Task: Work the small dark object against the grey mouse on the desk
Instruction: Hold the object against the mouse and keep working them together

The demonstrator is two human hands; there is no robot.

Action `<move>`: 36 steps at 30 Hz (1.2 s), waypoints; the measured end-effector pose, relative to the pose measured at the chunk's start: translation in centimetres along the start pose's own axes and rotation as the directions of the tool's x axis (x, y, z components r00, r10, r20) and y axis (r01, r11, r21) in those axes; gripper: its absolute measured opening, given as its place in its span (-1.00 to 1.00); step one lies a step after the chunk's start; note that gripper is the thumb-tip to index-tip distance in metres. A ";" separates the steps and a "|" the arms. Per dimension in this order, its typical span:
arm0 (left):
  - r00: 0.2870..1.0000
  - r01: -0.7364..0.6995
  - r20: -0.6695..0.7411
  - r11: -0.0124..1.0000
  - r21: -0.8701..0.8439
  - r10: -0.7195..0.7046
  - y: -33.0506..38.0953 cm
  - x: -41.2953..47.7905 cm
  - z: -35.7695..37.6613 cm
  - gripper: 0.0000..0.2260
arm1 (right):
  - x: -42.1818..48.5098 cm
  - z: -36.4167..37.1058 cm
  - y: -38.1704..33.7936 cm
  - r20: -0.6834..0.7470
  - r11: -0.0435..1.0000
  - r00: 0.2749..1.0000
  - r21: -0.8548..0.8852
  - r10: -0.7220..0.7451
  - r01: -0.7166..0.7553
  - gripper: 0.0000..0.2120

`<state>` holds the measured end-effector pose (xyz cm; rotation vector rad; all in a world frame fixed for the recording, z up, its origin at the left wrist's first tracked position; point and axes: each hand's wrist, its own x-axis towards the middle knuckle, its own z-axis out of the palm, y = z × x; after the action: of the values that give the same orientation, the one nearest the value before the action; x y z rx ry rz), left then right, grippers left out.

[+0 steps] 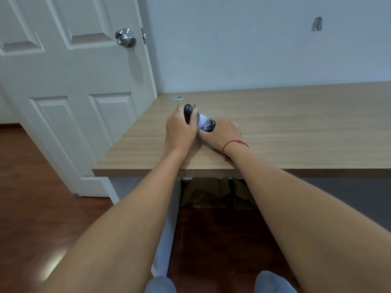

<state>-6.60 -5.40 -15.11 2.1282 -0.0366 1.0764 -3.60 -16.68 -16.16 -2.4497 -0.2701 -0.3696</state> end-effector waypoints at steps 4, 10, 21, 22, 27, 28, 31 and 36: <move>0.998 0.032 -0.051 0.999 -0.041 -0.034 -0.2 0.2 -0.3 -0.79 | -0.1 0.0 0.0 -0.007 1.000 1.000 0.016 -0.002 0.002 -0.67; 0.998 0.059 -0.002 0.998 0.018 -0.059 -0.5 0.3 0.1 -0.79 | 0.0 -0.1 0.1 -0.005 0.999 1.000 0.044 0.005 -0.005 -0.65; 0.962 0.272 -0.032 0.956 0.107 -0.270 -1.4 0.8 -0.1 -0.77 | -0.3 -0.3 0.1 0.001 0.999 1.000 0.050 -0.004 0.004 -0.66; 0.968 0.253 -0.031 0.964 0.088 -0.251 -1.3 0.8 -0.1 -0.77 | -0.3 -0.3 0.2 -0.002 0.999 1.000 0.051 -0.005 0.005 -0.66; 0.992 0.127 0.011 0.981 -0.150 -0.127 -0.3 0.5 -0.2 -0.78 | -0.3 -0.4 0.1 -0.001 0.999 1.000 0.050 0.000 0.000 -0.68; 0.988 0.151 0.017 0.982 -0.113 -0.150 -0.6 0.6 -0.1 -0.77 | -0.3 -0.4 0.1 -0.001 0.999 1.000 0.053 0.000 0.000 -0.67; 0.959 0.282 -0.011 0.958 0.052 -0.282 -1.5 0.8 0.0 -0.76 | -0.4 -0.4 0.1 0.005 0.998 1.000 0.066 -0.006 0.005 -0.68; 0.986 0.163 -0.014 0.978 -0.129 -0.166 -0.7 0.7 -0.1 -0.77 | -0.3 -0.5 0.2 0.008 0.998 1.000 0.069 0.010 -0.010 -0.69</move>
<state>-5.99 -4.62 -15.02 1.9659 0.0796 0.9769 -3.94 -17.21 -16.00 -2.3846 -0.2696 -0.3412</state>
